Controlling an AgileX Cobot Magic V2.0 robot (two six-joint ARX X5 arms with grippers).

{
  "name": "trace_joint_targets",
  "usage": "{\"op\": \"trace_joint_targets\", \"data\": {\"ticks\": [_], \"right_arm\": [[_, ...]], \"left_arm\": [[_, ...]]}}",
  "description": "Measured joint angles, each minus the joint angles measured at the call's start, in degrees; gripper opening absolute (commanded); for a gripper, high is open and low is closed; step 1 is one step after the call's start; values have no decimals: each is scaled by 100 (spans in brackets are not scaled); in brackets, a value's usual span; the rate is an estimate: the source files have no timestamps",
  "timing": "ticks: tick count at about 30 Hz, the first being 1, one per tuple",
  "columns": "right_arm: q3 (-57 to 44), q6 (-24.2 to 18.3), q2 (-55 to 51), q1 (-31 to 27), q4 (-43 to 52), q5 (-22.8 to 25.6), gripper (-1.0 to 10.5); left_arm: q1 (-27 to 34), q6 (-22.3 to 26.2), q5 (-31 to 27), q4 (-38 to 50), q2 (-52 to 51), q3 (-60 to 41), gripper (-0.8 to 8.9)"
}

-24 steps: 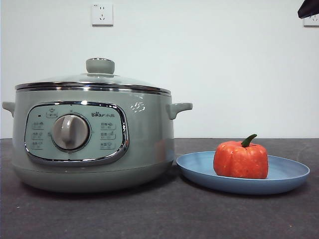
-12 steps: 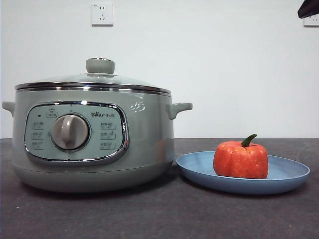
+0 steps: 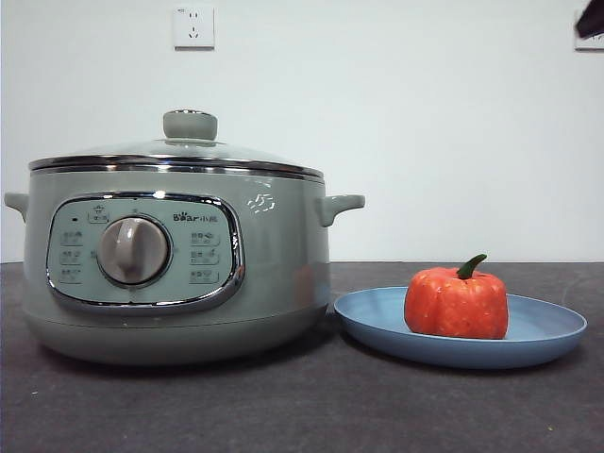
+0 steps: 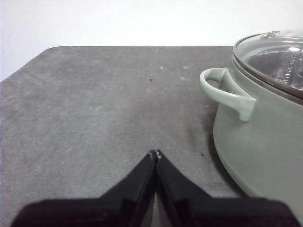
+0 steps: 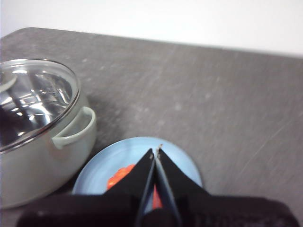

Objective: Take the pumpkin out from the steamer,put the pumpkin in the blue plate,close the lid

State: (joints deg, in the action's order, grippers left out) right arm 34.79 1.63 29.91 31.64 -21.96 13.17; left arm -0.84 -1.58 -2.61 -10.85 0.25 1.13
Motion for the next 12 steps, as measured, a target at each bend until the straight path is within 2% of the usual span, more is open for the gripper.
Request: {"op": "trace_joint_targets", "data": {"ticks": [2,5,8,12], "right_arm": [[-225,-319,-334,-188,168,-46,-11],[-844,-568,-953,-743,485,-549,-11],[-1611,-629,-1515,-1338,796,-1110,-11],[-2555,-592,-2225,-1805,1266,-1412,-11]], "left_arm": [[0,2,0,0,0,0,-3],[0,2,0,0,0,0,-3],[0,2,0,0,2,0,-3],[0,2,0,0,2,0,-3]]}}
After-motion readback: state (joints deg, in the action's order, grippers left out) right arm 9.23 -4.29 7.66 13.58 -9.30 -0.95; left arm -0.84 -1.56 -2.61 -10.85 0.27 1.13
